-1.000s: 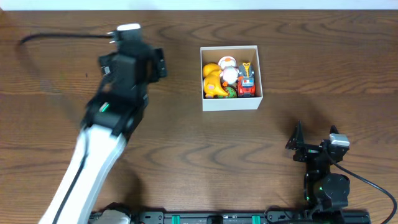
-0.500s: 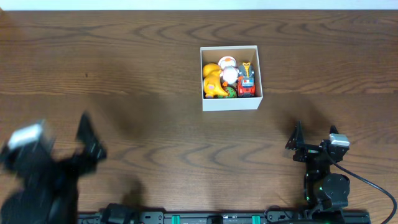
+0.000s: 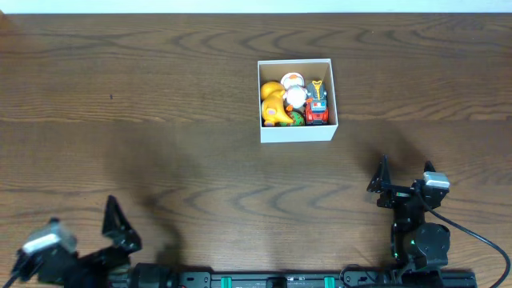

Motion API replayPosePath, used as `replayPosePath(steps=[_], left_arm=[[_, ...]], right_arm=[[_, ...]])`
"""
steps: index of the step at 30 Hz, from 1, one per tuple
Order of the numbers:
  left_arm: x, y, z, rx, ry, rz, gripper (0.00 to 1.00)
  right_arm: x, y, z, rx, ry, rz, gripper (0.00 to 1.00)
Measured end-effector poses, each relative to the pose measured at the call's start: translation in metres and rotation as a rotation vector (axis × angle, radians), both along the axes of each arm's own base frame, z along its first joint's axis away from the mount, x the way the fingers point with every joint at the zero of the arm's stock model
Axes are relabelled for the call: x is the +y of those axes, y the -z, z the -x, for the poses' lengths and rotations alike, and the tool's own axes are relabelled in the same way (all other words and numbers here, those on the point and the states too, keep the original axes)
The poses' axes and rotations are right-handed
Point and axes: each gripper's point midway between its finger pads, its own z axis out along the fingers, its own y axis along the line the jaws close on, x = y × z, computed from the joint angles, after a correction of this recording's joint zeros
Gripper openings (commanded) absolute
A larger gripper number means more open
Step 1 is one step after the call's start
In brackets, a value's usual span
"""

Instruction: Pack container

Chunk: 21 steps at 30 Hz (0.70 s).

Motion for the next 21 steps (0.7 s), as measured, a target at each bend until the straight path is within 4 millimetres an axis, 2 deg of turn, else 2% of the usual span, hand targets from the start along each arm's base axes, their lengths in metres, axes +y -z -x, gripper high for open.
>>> replayPosePath(steps=[6, 12, 16, 21], left_arm=[[-0.002, 0.046, -0.038, 0.011, -0.008, 0.012, 0.98], [-0.004, 0.082, -0.072, -0.054, -0.001, 0.034, 0.99], [-0.009, 0.101, -0.086, -0.094, 0.031, 0.042, 0.98], [-0.013, 0.113, -0.099, -0.152, 0.058, 0.045, 0.98]], right_arm=[[0.000, 0.000, 0.000, 0.000, -0.001, 0.000, 0.99], [0.000, 0.000, 0.000, 0.000, -0.001, 0.000, 0.99], [0.000, 0.000, 0.000, 0.000, -0.001, 0.000, 0.99], [0.000, 0.000, 0.000, 0.000, -0.001, 0.000, 0.99]])
